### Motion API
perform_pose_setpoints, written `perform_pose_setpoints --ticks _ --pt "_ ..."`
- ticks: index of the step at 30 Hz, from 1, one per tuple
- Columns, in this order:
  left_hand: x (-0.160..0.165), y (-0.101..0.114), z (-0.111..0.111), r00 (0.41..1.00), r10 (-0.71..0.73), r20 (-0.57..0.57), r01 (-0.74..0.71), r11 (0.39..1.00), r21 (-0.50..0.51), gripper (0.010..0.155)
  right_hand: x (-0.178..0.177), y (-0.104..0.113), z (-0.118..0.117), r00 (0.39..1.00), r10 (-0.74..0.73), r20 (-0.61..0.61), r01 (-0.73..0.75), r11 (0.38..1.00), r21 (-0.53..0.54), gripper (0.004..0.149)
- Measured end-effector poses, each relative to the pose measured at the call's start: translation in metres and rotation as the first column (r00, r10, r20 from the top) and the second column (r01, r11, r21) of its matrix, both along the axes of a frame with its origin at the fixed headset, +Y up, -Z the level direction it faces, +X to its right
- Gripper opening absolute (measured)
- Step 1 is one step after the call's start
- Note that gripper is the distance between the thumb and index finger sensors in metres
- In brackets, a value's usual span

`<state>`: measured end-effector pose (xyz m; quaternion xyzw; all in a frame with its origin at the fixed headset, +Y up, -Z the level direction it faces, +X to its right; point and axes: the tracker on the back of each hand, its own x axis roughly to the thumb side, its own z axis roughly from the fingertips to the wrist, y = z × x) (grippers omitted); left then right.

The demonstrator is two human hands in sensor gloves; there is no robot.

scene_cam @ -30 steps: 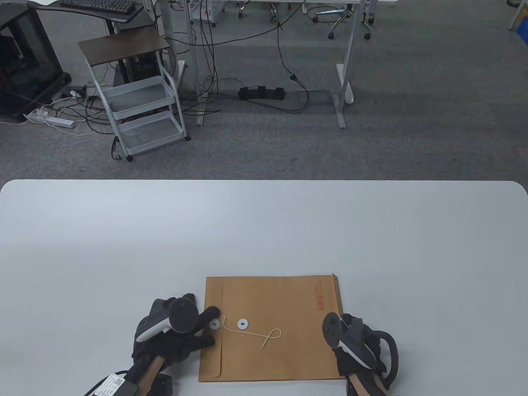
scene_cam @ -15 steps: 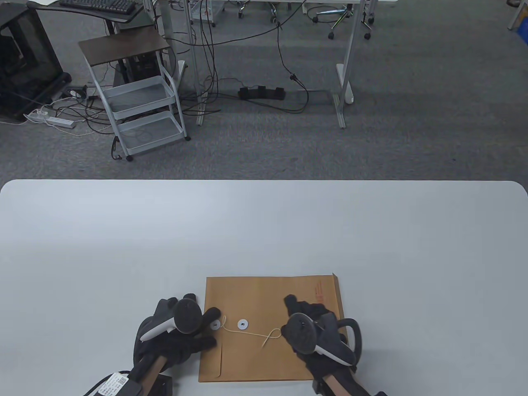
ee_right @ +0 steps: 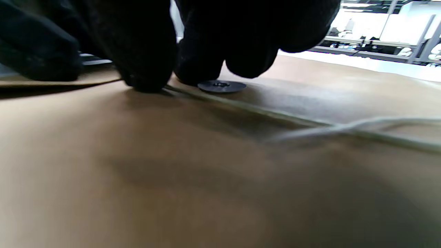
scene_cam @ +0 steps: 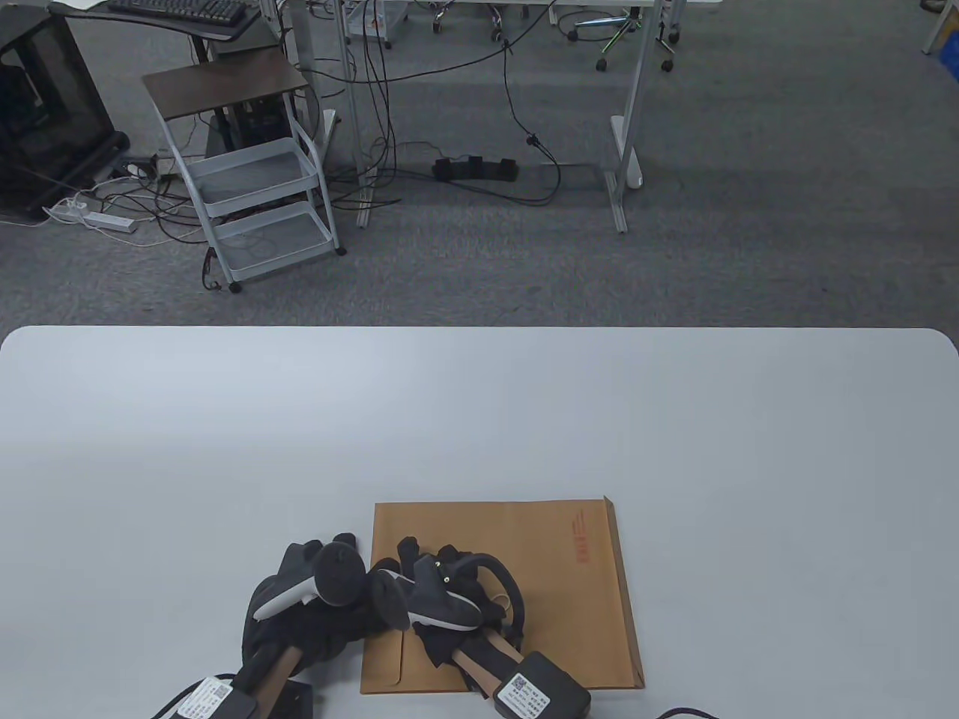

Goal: Insert cardstock into document pouch

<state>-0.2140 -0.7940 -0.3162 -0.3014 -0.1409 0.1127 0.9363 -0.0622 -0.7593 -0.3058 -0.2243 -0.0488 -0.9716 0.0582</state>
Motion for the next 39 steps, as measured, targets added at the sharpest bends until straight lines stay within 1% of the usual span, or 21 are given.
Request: perform_pose_setpoints --ticks 3,5,6,7,8,9,10,11,12,13,14,15,17,18,20,22,24,28,30,36,39 --pt "0.000 0.000 0.000 1.000 -0.001 -0.001 0.001 1.000 -0.003 0.071 -0.001 0.001 0.001 1.000 -0.001 -0.026 0.002 1.000 0.028 0.049" --pt "0.000 0.000 0.000 1.000 -0.002 0.000 0.002 1.000 -0.003 0.071 0.004 0.002 -0.001 0.999 -0.052 -0.004 0.052 0.998 0.019 0.050" --pt "0.000 0.000 0.000 1.000 -0.001 0.000 0.001 1.000 -0.005 0.070 0.009 0.004 -0.004 0.994 -0.103 0.024 0.101 0.994 0.049 0.065" --pt "0.000 0.000 0.000 1.000 0.001 0.000 -0.001 1.000 -0.007 0.071 0.015 0.008 -0.006 0.987 -0.154 0.045 0.150 0.985 0.083 0.063" --pt "0.000 0.000 0.000 1.000 0.002 0.001 -0.002 1.000 -0.009 0.071 0.020 0.010 -0.009 0.980 -0.194 0.055 0.190 0.980 0.060 0.054" --pt "0.000 0.000 0.000 1.000 0.002 0.002 -0.002 1.000 -0.012 0.070 0.023 0.012 -0.011 0.972 -0.223 0.070 0.221 0.975 0.039 0.055" --pt "0.000 0.000 -0.001 1.000 0.001 0.004 -0.001 1.000 -0.022 0.070 0.031 0.015 -0.015 0.950 -0.300 0.086 0.301 0.954 -0.003 0.062" --pt "0.000 0.000 -0.001 1.000 0.000 0.006 0.000 1.000 -0.028 0.071 0.037 0.017 -0.019 0.920 -0.381 0.093 0.389 0.916 -0.094 0.070" --pt "0.000 0.000 -0.001 1.000 0.001 0.006 0.000 1.000 -0.030 0.071 0.041 0.018 -0.023 0.898 -0.426 0.110 0.440 0.880 -0.177 0.059" --pt "0.000 0.000 -0.001 1.000 0.001 0.006 -0.001 1.000 -0.030 0.070 0.045 0.018 -0.024 0.872 -0.471 0.132 0.490 0.840 -0.235 0.052" --pt "0.000 0.000 -0.001 1.000 0.003 0.005 -0.002 1.000 -0.027 0.071 0.049 0.017 -0.028 0.846 -0.513 0.143 0.532 0.797 -0.287 0.077" --pt "0.000 0.000 -0.001 1.000 0.003 0.005 -0.002 1.000 -0.027 0.071 0.051 0.017 -0.029 0.840 -0.523 0.147 0.541 0.786 -0.300 0.075" --pt "0.000 0.000 -0.001 1.000 0.001 0.005 -0.001 1.000 -0.028 0.070 0.053 0.019 -0.032 0.863 -0.488 0.132 0.505 0.818 -0.278 0.070" --pt "0.000 0.000 -0.001 1.000 0.000 0.005 0.000 1.000 -0.027 0.070 0.054 0.022 -0.032 0.898 -0.426 0.106 0.439 0.866 -0.238 0.067" --pt "0.000 0.000 -0.001 1.000 0.000 0.006 0.000 1.000 -0.028 0.070 0.054 0.027 -0.031 0.958 -0.278 0.073 0.284 0.954 -0.095 0.054" --pt "0.000 0.000 -0.001 1.000 -0.003 0.007 0.003 1.000 -0.029 0.070 0.054 0.030 -0.030 0.989 -0.141 0.052 0.140 0.990 0.031 0.048" --pt "0.000 0.000 -0.001 1.000 -0.005 0.009 0.005 1.000 -0.031 0.070 0.052 0.029 -0.029 0.993 -0.111 0.029 0.110 0.994 0.027 0.046" --pt "0.000 0.000 -0.001 1.000 -0.008 0.009 0.008 1.000 -0.029 0.070 0.046 0.021 -0.026 0.998 -0.059 0.010 0.057 0.992 0.116 0.040" --pt "0.000 0.000 -0.001 1.000 -0.008 0.008 0.008 1.000 -0.028 0.070 0.042 0.012 -0.024 1.000 -0.030 -0.009 0.031 0.981 0.190 0.035" --pt "0.001 0.000 0.000 1.000 -0.007 0.010 0.007 0.999 -0.034 0.070 0.043 0.000 -0.026 0.999 -0.031 0.010 0.029 0.984 0.174 0.030" --pt "0.001 0.000 0.000 1.000 -0.011 0.011 0.011 0.999 -0.033 0.070 0.043 -0.001 -0.025 1.000 0.003 0.009 -0.005 0.984 0.177 0.030"
